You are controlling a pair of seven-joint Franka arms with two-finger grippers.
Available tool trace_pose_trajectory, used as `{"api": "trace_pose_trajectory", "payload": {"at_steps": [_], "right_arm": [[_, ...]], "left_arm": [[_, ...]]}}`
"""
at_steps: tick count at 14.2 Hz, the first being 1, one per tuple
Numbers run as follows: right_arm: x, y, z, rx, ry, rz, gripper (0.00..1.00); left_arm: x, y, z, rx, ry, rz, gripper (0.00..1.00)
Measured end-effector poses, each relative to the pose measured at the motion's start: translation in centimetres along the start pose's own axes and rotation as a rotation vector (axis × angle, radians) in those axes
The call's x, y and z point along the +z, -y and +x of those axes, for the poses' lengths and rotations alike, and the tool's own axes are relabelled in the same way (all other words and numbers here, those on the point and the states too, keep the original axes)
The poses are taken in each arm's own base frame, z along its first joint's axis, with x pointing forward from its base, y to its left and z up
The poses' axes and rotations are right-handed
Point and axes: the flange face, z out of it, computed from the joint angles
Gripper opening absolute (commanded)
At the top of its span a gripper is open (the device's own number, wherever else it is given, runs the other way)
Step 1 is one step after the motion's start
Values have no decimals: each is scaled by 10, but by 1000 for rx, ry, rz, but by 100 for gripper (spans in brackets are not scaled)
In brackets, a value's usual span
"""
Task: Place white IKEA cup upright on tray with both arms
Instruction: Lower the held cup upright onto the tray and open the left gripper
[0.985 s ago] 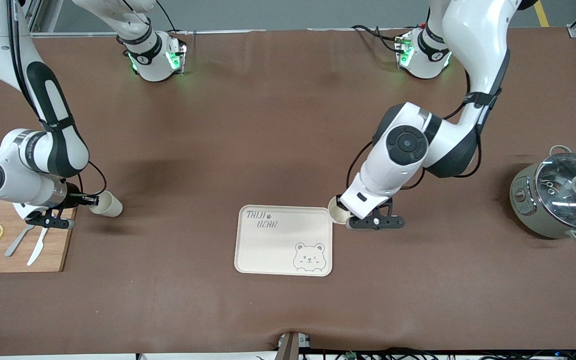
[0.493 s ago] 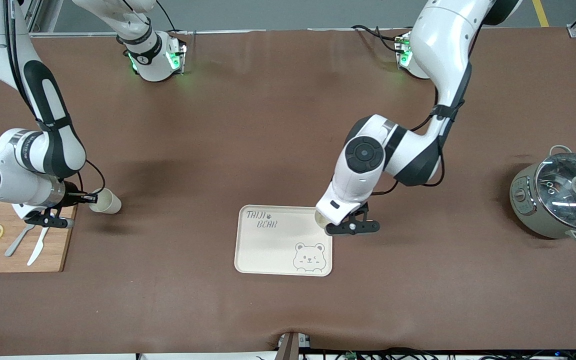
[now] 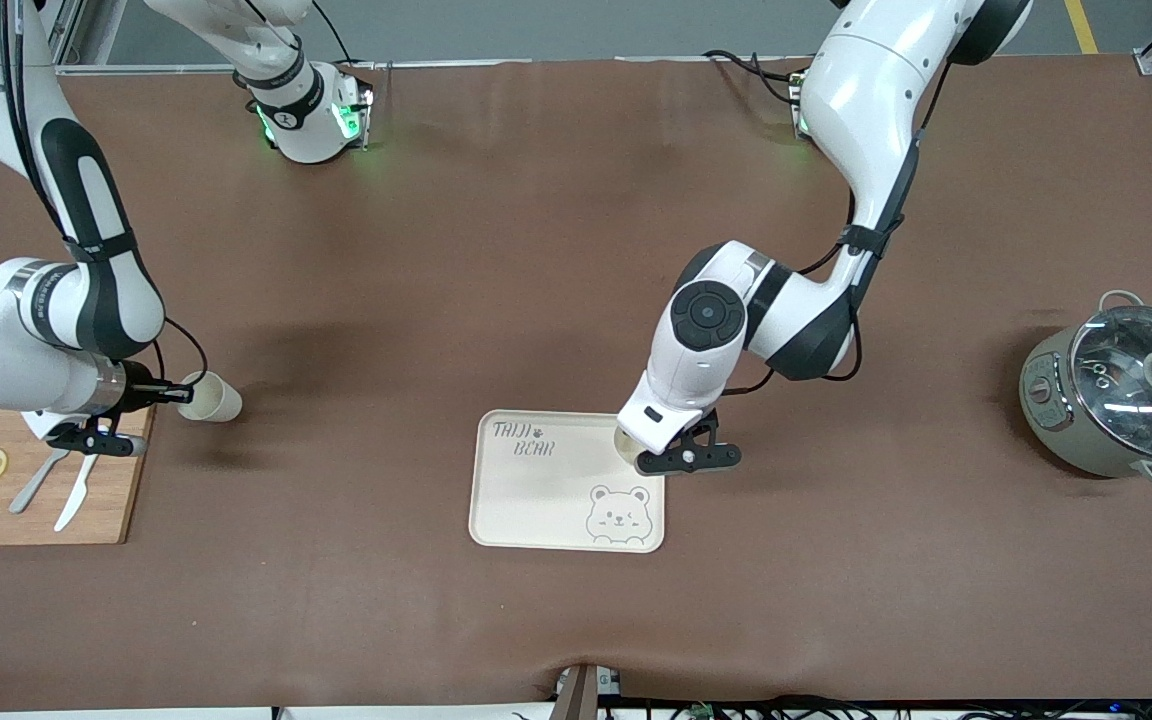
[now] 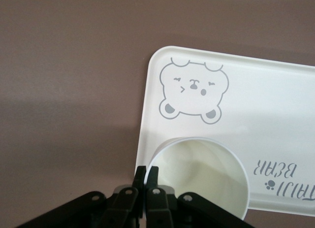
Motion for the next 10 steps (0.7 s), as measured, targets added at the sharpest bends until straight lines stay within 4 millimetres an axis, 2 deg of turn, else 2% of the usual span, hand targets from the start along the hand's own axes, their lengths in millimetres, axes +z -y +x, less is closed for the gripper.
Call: {"api": "trace_pose_trajectory", "payload": {"at_steps": [5, 10], "right_arm": [[-18, 12, 1, -4, 57, 33, 0], [-55, 37, 2, -33, 94, 61, 0]], "left_arm": [[33, -14, -8, -23, -29, -39, 0], [57, -13, -9, -25, -34, -47, 0]]}}
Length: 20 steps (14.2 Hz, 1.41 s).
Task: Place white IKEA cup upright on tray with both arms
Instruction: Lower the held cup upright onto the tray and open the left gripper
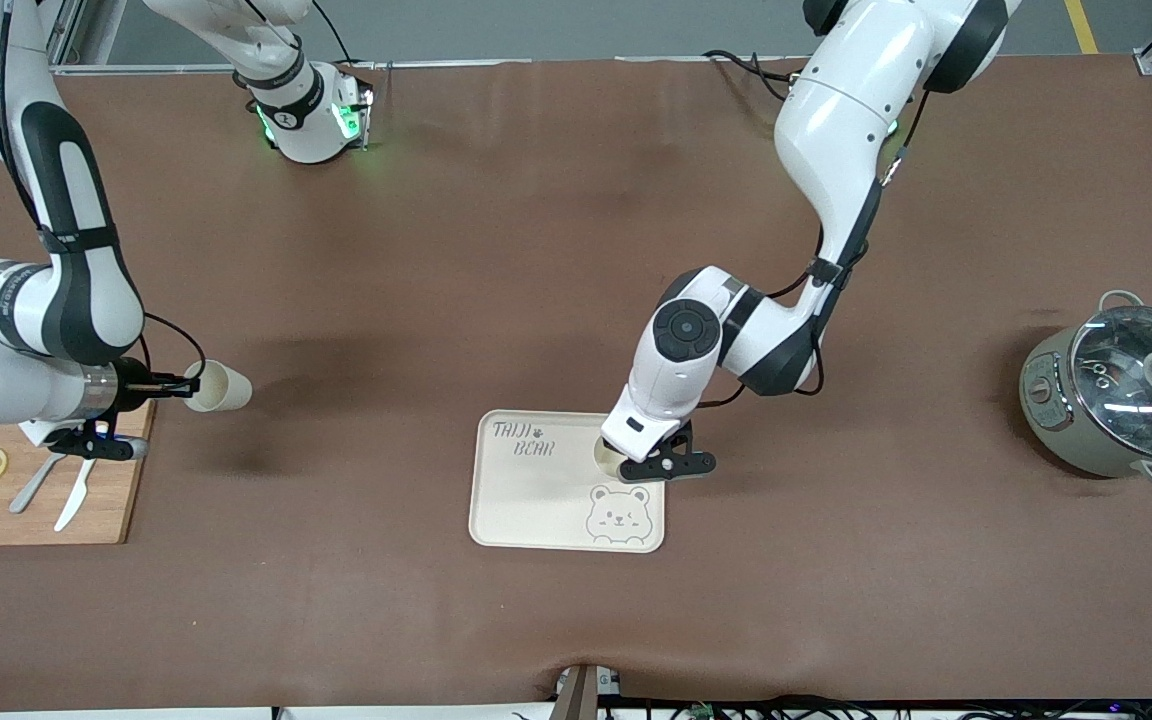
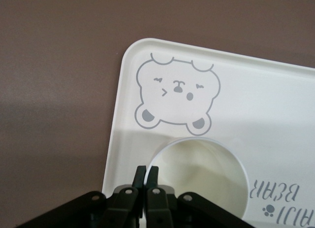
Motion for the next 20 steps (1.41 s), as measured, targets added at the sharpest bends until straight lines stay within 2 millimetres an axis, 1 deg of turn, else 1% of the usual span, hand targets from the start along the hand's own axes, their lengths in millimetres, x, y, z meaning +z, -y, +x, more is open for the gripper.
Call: {"api": "trace_pose_trajectory", "payload": {"at_steps": [2, 3, 7, 10, 12, 17, 20], "right_arm": [[-9, 14, 0, -21, -5, -5, 0], [-10, 17, 0, -26, -6, -6, 0], [-12, 16, 1, -24, -9, -7, 0], [-14, 17, 0, -25, -12, -7, 0], [-16, 20, -1, -28, -17, -1, 0], [-27, 39, -7, -47, -14, 8, 0], [-30, 58, -8, -21, -14, 0, 0]], "left_arm": [[2, 0, 0, 0, 2, 2, 0], [3, 0, 0, 0, 2, 2, 0], [4, 1, -1, 0, 3, 3, 0], [8, 1, -2, 0, 8, 7, 0], [10, 2, -3, 0, 11, 9, 0], [10, 2, -3, -2, 10, 8, 0], [11, 2, -3, -2, 10, 8, 0]]}}
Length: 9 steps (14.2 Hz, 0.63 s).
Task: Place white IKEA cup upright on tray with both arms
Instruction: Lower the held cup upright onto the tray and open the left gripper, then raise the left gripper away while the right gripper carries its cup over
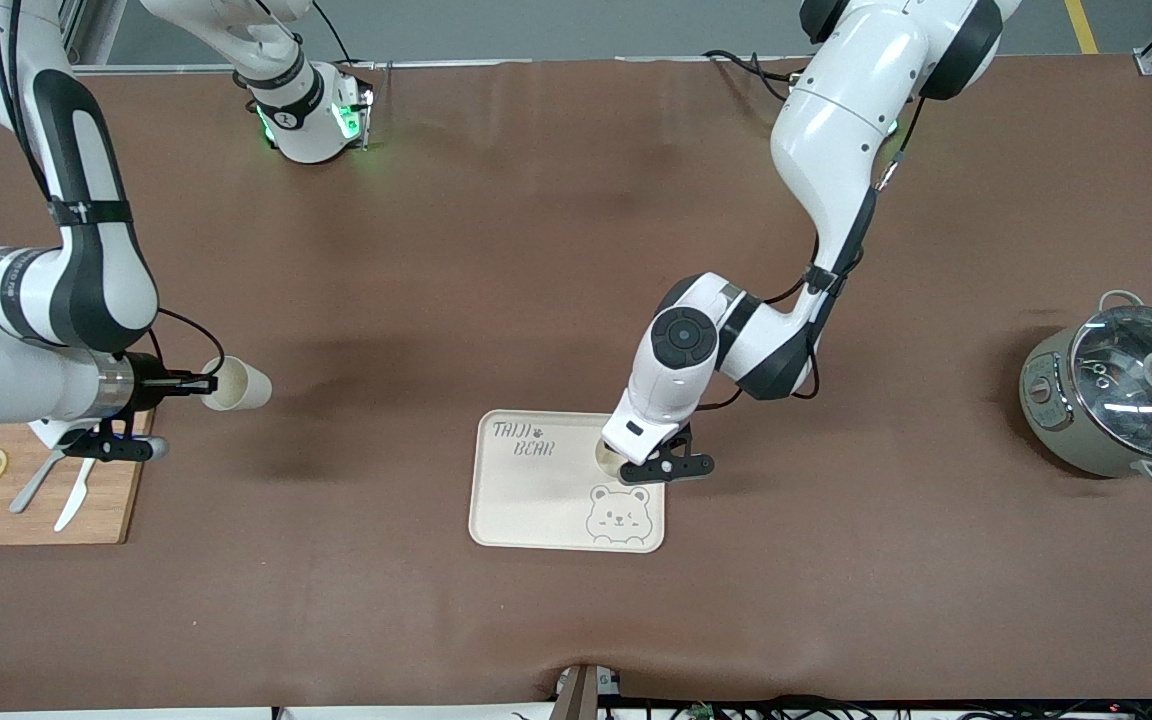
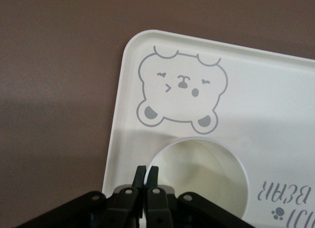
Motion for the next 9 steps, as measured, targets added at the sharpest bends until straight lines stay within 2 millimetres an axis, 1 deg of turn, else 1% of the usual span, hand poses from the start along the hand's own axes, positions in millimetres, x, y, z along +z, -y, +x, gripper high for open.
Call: {"api": "trace_pose_trajectory", "payload": {"at_steps": [2, 4, 6, 8, 9], "right_arm": [[-1, 14, 0, 9, -4, 0, 0], [-2, 27, -1, 53, -3, 15, 0], [-3, 47, -2, 86, -7, 14, 0], [-6, 70, -3, 112, -15, 7, 0], [-8, 77, -4, 124, -20, 7, 0]], "left_arm": [[1, 0, 0, 0, 1, 1, 0], [2, 0, -1, 0, 3, 2, 0], [4, 0, -2, 2, 3, 2, 0], [4, -2, -2, 3, -4, -6, 57], [5, -2, -2, 4, -7, -9, 70]]}}
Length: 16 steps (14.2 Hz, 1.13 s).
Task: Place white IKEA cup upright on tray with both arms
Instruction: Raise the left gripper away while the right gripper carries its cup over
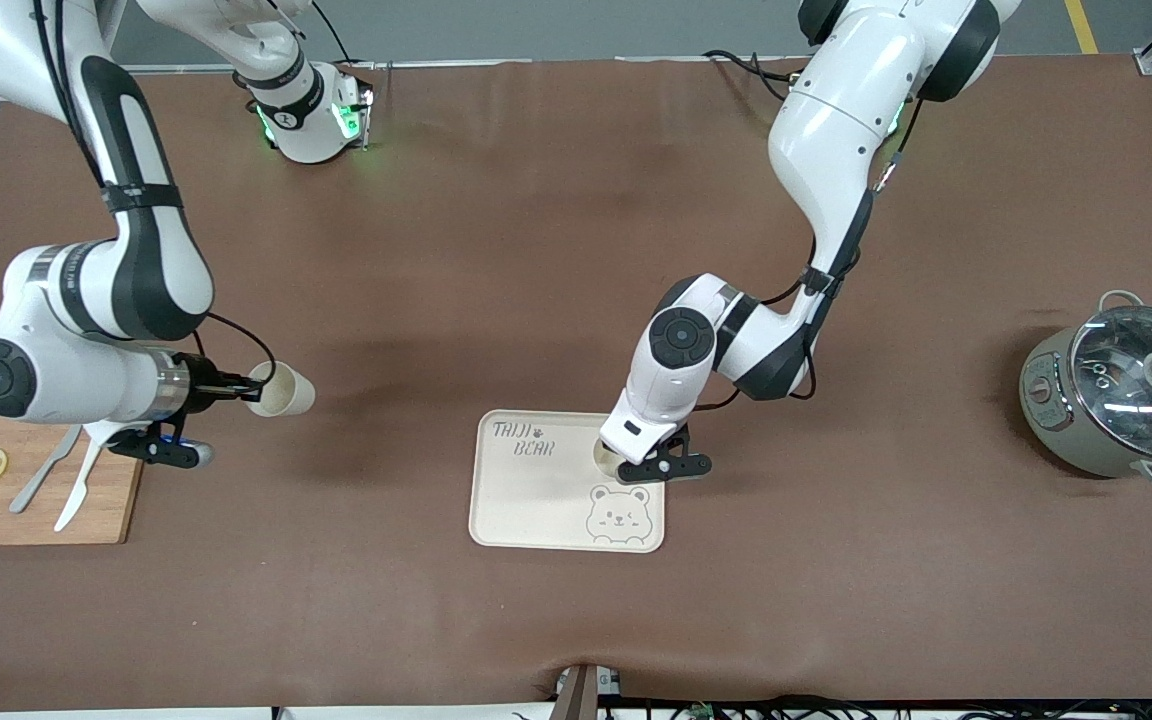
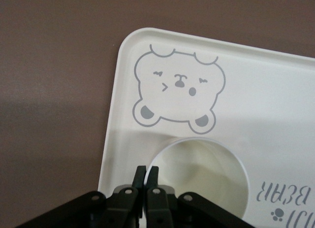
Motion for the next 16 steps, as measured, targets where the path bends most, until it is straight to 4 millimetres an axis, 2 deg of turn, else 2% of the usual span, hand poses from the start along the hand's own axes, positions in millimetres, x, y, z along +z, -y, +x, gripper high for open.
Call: {"api": "trace_pose_trajectory", "payload": {"at_steps": [1, 2, 3, 6, 10, 12, 16], "right_arm": [[-2, 4, 0, 11, -4, 7, 0], [-4, 6, 0, 25, -3, 22, 0], [-5, 8, -1, 36, -2, 33, 0], [-8, 20, -3, 99, -3, 49, 0], [-13, 60, -15, 170, -8, 69, 0], [-17, 73, -18, 204, -8, 86, 0], [-15, 102, -22, 304, -4, 99, 0]], "left_arm": [[0, 0, 0, 0, -1, -1, 75], [0, 0, 0, 0, -1, -1, 91], [1, 0, 0, 1, -1, -1, 100], [0, -1, 0, 1, -2, -3, 100], [-4, -3, 3, 0, -13, -12, 100], [-7, -3, 5, -1, -18, -15, 100], [-27, -3, 12, -7, -16, -3, 100]]}}
